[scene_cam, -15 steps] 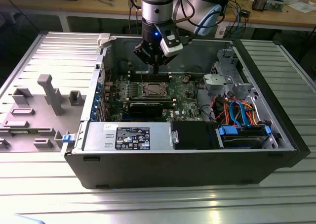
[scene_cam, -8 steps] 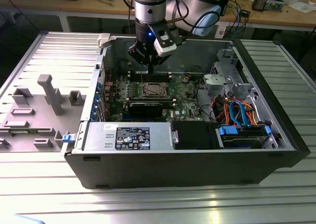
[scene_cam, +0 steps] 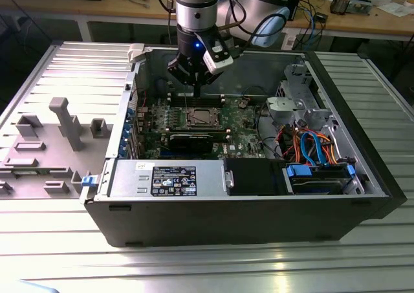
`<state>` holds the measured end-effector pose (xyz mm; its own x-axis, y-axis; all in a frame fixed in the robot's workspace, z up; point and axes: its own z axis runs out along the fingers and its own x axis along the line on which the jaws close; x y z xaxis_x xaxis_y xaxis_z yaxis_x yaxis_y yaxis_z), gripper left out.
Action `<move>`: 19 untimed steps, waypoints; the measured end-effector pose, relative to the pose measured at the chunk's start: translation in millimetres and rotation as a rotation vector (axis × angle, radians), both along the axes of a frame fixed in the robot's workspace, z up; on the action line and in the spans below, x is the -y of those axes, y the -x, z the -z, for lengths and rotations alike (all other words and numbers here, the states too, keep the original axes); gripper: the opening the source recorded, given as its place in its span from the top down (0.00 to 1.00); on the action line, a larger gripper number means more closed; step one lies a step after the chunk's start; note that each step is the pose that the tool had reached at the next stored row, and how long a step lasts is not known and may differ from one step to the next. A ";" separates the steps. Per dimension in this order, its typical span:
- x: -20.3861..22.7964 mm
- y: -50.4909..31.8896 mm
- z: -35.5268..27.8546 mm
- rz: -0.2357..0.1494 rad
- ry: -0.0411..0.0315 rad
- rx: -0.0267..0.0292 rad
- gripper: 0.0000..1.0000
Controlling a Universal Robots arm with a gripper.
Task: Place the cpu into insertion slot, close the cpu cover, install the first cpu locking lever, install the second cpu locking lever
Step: 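Install the first cpu locking lever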
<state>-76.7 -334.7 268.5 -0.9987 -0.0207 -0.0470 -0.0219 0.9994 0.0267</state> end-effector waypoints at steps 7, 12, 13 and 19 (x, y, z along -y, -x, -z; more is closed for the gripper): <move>0.0 0.0 0.0 0.000 -0.0001 0.0000 0.89; 0.0 1.4 0.0 0.000 -0.0002 0.0000 0.89; 0.1 3.1 0.0 0.000 -0.0001 0.0000 0.89; 0.0 27.5 1.1 0.000 -0.0002 0.0000 0.89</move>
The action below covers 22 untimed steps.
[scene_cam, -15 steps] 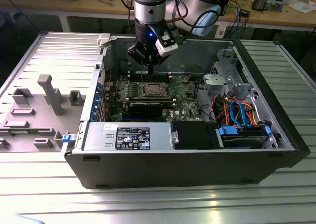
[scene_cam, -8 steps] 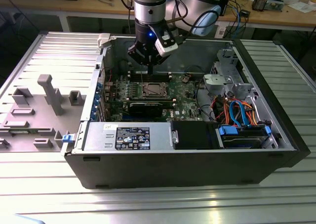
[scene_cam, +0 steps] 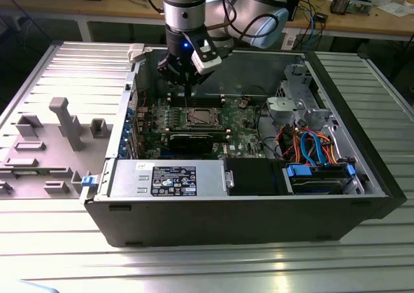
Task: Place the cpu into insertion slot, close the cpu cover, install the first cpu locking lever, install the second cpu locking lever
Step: 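Install the first cpu locking lever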
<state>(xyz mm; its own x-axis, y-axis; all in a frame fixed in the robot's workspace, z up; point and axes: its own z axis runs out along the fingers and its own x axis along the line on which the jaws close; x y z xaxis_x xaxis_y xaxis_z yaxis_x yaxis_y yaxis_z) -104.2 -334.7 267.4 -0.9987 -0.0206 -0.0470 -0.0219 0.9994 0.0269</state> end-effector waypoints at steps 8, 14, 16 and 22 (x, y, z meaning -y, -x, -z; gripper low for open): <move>-4.8 20.5 2.6 0.000 0.0001 0.0000 0.89; -17.2 20.1 5.3 0.000 0.0002 0.0000 0.89; -19.6 18.8 5.5 0.000 0.0008 0.0000 0.89; -20.4 15.2 5.8 0.000 0.0024 0.0000 0.89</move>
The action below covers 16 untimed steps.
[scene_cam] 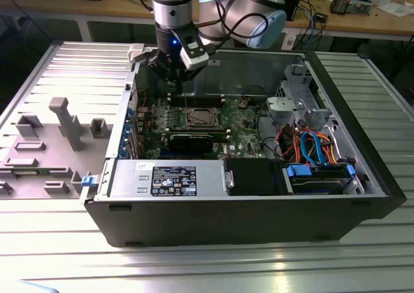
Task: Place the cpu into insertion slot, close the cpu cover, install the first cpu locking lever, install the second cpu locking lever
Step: 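Install the first cpu locking lever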
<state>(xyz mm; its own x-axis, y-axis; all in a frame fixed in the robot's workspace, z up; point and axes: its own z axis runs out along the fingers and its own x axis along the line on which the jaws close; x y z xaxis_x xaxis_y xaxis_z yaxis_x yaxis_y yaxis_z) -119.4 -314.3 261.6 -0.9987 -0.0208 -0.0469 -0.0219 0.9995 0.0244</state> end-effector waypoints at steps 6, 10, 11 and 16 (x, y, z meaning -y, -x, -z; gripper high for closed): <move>0.0 -0.5 0.1 0.000 0.0004 0.0001 0.89; 0.0 -3.0 0.0 0.000 0.0010 0.0000 0.89; 0.0 -3.6 0.1 0.000 0.0010 0.0000 0.89; -0.1 -7.3 0.1 0.000 0.0017 0.0001 0.89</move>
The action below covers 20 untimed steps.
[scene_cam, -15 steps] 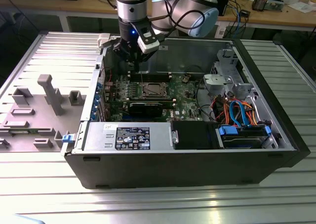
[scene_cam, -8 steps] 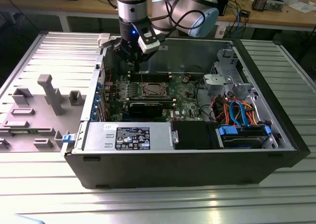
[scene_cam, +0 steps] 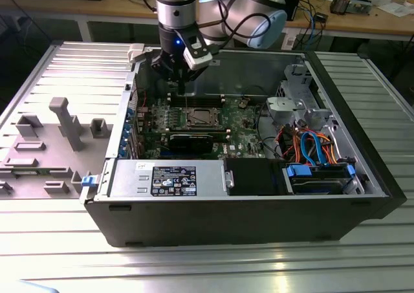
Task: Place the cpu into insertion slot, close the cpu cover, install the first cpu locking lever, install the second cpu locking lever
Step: 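Install the first cpu locking lever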
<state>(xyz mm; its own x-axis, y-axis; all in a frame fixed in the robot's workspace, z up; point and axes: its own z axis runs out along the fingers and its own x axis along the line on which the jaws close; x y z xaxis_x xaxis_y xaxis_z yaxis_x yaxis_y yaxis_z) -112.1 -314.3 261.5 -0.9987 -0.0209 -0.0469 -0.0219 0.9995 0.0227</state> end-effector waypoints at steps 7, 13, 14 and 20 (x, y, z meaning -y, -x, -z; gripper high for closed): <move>0.0 -5.3 0.0 0.000 0.0006 0.0000 0.89; 0.0 -11.7 0.3 0.000 0.0006 0.0000 0.89; 0.0 -12.8 0.4 0.000 0.0006 -0.0001 0.89; 0.0 -15.2 1.7 0.000 0.0007 -0.0001 0.89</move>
